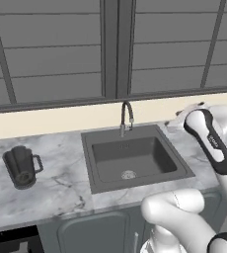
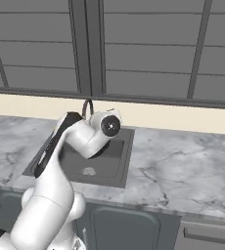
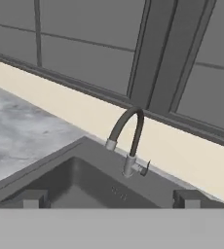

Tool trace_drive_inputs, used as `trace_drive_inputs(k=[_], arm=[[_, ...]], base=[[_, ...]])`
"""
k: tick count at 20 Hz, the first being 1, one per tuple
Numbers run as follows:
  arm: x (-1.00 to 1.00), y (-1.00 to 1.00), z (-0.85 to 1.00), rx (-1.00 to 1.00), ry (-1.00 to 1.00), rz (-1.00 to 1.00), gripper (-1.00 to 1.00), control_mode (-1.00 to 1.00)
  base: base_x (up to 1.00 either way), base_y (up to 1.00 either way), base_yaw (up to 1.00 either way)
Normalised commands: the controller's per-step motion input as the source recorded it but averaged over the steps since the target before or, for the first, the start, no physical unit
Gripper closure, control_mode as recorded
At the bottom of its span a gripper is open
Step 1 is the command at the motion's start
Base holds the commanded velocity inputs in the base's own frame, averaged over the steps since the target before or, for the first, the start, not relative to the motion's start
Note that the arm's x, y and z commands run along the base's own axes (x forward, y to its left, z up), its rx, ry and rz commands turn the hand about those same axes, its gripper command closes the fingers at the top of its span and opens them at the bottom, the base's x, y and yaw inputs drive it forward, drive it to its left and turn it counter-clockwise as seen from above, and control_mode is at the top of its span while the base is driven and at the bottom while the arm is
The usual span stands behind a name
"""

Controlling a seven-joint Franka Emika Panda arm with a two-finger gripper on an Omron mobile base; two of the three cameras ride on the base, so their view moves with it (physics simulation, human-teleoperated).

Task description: Turn on the sink faucet and place the jug under the water for a few seconds to fill it up.

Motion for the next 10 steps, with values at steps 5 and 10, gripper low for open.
trace_drive_inputs(k=[5,10], arm=[[0.44,-0.30,0.00,0.01,-0.10,0.33,-1.00,-1.00],[0.39,-0.09,-0.04,0.00,-0.03,0.23,-1.00,-1.00]], base=[[0.00,0.00,0.00],[0.00,0.00,0.00]])
